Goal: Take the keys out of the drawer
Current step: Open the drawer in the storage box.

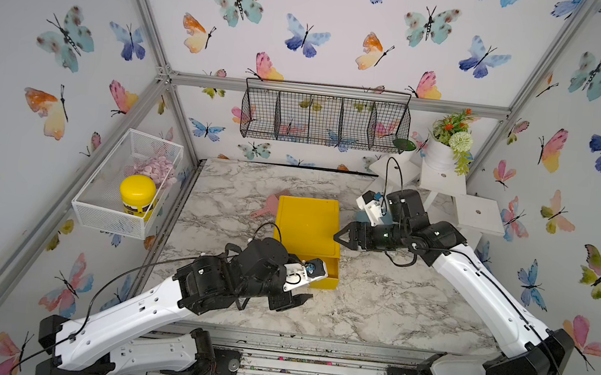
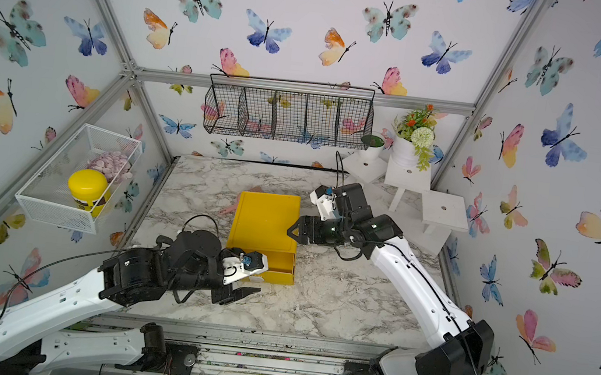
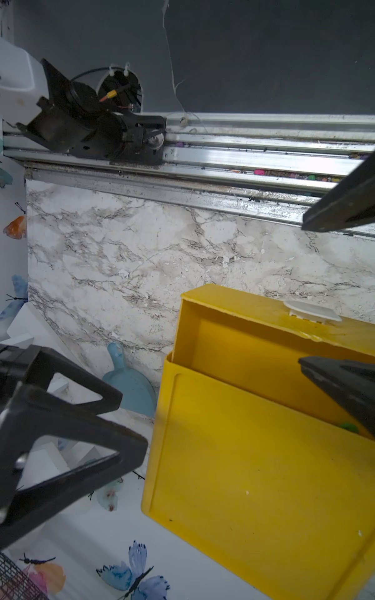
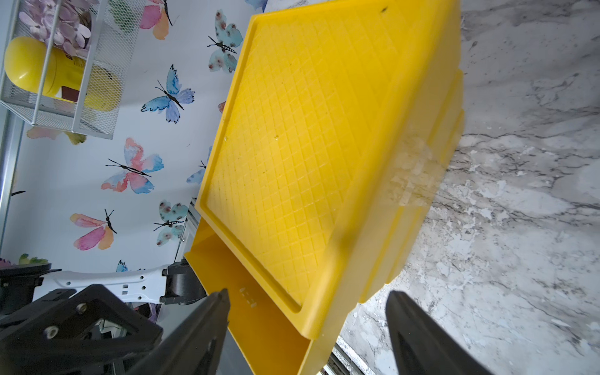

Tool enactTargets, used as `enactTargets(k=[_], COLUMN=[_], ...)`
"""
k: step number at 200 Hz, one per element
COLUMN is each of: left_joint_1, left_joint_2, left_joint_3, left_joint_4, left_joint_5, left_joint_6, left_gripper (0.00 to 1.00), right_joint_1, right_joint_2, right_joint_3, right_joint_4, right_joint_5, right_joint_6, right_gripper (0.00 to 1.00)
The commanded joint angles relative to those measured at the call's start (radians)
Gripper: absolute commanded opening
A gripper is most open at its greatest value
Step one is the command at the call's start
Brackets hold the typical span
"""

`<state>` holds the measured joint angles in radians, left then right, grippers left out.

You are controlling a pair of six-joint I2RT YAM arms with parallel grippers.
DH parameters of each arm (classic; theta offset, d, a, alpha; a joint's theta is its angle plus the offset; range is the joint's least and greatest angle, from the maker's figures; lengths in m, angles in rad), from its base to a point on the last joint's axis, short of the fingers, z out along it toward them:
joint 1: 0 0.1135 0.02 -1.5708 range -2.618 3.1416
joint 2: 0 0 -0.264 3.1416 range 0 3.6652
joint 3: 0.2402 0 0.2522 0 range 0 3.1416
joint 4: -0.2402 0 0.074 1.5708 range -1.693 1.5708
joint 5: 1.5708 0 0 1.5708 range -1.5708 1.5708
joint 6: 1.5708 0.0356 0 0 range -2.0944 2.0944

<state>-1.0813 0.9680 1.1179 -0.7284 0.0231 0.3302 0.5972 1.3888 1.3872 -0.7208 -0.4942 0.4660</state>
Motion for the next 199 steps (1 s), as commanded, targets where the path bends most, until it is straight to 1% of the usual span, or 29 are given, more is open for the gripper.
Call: enactTargets(k=[1, 19, 61, 79, 104, 126, 154, 199], left_joint_1=[-0.002, -0.002, -0.002, -0.002, -0.001, -0.002, -0.003, -0.003], left_joint_2=[-0.004, 0.015, 0.048, 0.059, 0.067, 0.055, 0.05, 0.074], left_joint_3=[-0.047, -0.082, -0.099, -0.099, -0.078, -0.058, -0.044, 0.003], left_joint_4=[0.092, 0.112, 0.066, 0.02, -0.033, -0.065, -0.127, -0.203], left_joint_5=[-0.114, -0.144, -0.115, -0.048, 0.014, 0.044, 0.112, 0.182], left_joint_6=[0.022, 0.034, 0.05, 0.057, 0.048, 0.038, 0.031, 0.026], left_gripper=[0.71, 0.71, 0.71, 0.71, 0.69, 0.69, 0.69, 0.69], right_joint_1=[0.006, 0.006, 0.006, 0.006, 0.006, 0.006, 0.006, 0.006], right_joint_2=[0.012, 0.017, 0.038, 0.042, 0.042, 0.042, 0.05, 0.087], right_joint_3=[0.033, 0.041, 0.077, 0.08, 0.083, 0.087, 0.102, 0.169], right_joint_4=[-0.019, -0.017, -0.02, -0.02, -0.025, -0.031, -0.038, -0.113], right_joint_5=[0.02, 0.028, 0.025, 0.019, 0.016, 0.011, 0.009, 0.004], right_joint_6=[-0.017, -0.017, -0.016, -0.016, -0.02, -0.025, -0.035, -0.072], right_gripper=[0.82, 0.82, 0.82, 0.82, 0.82, 0.82, 0.82, 0.82])
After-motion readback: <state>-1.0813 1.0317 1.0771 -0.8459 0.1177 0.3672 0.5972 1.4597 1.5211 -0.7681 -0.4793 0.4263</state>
